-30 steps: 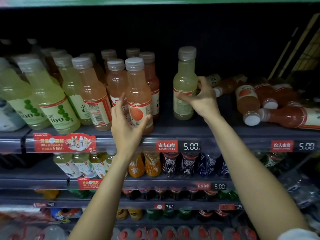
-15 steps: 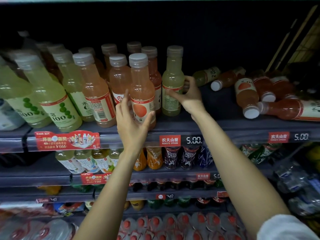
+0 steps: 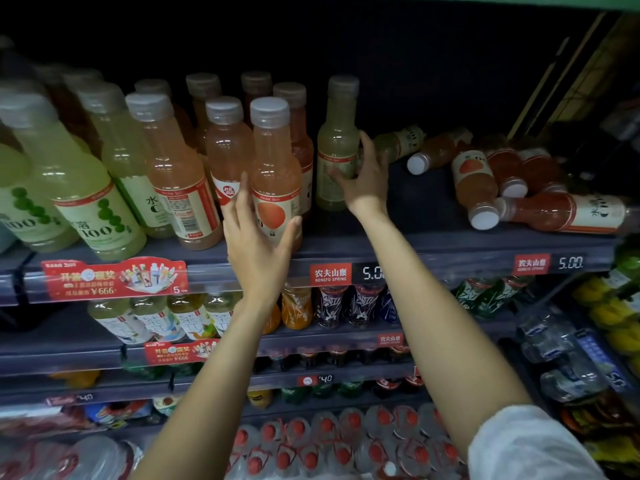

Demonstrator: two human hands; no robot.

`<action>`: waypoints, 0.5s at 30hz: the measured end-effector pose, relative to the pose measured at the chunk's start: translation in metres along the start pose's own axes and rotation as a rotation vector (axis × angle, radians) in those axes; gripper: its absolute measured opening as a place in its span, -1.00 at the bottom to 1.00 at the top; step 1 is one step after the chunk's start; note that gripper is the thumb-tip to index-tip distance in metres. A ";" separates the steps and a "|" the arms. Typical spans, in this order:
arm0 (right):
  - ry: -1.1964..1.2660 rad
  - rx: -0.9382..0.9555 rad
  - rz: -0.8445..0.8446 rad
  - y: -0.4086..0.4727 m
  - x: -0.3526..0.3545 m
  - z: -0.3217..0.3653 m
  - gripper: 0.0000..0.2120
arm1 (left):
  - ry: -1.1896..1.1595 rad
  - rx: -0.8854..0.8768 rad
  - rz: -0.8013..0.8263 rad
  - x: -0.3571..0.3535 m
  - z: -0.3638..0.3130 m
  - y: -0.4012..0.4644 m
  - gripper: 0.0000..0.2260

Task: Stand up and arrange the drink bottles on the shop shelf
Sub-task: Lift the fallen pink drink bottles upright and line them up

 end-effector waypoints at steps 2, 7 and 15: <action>0.015 0.002 0.031 0.003 -0.005 0.000 -0.28 | 0.008 0.003 -0.016 0.001 -0.003 -0.001 -0.26; 0.164 0.050 0.179 -0.005 -0.011 -0.008 -0.33 | -0.017 0.049 -0.109 0.002 -0.007 -0.010 -0.31; -0.692 0.555 0.345 0.014 0.027 -0.034 -0.58 | 0.075 0.095 -0.196 -0.011 -0.010 -0.027 -0.28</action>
Point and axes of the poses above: each hand's wrist, its own y-axis towards the middle knuckle, its own x-axis out of the back of the hand, z = x × y, the point moved 9 cm from there along y, towards the middle knuckle, and after that the axes turned 5 degrees about y, right-handed, at the moved point
